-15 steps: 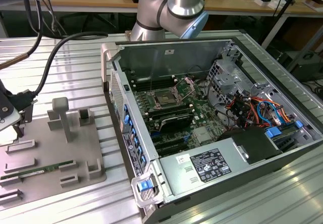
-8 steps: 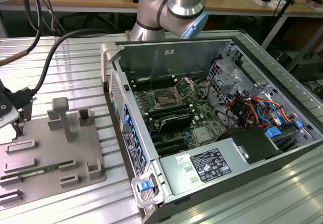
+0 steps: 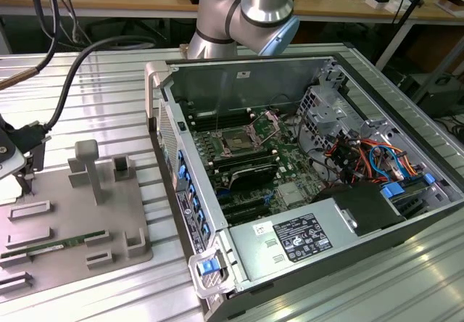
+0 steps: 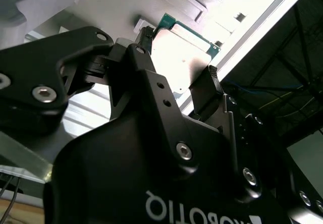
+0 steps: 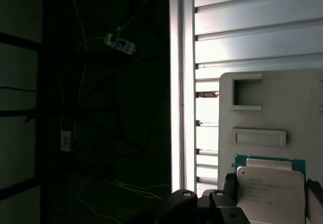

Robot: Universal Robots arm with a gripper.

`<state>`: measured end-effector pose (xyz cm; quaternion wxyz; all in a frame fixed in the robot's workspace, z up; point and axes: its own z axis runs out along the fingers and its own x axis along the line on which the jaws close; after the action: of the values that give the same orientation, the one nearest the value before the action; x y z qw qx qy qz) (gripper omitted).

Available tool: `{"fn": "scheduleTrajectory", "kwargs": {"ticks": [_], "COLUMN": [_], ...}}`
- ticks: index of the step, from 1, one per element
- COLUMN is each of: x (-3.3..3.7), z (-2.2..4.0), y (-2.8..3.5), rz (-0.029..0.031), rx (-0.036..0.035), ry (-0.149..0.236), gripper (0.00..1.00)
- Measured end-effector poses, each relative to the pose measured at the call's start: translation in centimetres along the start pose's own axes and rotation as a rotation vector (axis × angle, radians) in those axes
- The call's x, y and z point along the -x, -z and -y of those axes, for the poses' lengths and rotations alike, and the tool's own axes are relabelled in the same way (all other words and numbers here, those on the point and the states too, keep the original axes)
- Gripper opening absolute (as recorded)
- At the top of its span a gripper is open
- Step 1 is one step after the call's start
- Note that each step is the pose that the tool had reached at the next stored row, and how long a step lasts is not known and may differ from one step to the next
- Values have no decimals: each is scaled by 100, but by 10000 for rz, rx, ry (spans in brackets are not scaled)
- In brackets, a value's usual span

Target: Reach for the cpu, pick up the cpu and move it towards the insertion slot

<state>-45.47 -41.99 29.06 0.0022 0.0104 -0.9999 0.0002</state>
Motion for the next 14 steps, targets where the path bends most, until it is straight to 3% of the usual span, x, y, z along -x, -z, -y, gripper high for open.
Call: {"fn": "scheduleTrajectory", "kwargs": {"ticks": [14], "x": [-1], "z": [0], "y": [116], "rz": [0], "rx": [0], "ry": [0], "gripper": [55]}}
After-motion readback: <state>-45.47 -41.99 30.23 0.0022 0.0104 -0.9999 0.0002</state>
